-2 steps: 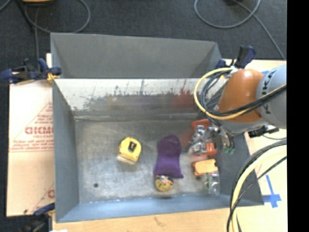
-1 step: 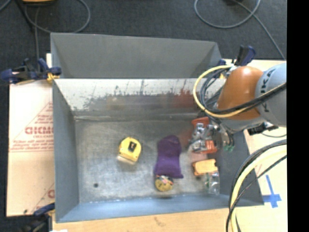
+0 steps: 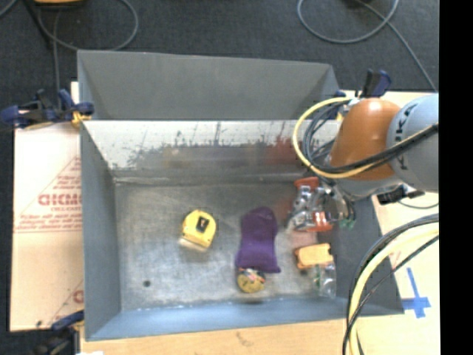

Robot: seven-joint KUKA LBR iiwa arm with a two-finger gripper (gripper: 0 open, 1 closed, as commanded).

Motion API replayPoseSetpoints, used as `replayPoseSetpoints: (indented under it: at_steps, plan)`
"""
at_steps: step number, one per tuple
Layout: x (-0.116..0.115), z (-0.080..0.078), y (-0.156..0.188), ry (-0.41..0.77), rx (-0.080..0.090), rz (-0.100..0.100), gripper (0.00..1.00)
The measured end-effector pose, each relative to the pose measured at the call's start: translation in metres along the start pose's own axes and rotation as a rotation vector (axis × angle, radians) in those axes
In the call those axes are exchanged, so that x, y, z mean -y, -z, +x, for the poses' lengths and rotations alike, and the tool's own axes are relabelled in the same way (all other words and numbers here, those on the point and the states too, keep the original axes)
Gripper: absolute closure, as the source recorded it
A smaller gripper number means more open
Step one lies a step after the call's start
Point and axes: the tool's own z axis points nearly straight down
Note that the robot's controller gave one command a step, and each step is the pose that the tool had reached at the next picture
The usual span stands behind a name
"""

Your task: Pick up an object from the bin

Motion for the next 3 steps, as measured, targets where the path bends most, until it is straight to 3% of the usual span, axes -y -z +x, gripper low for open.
replayPoseSetpoints:
  at_steps: [3]
  plan:
    - [0.0, -0.017, 0.001, -0.025, 0.008, 0.004, 1.0]
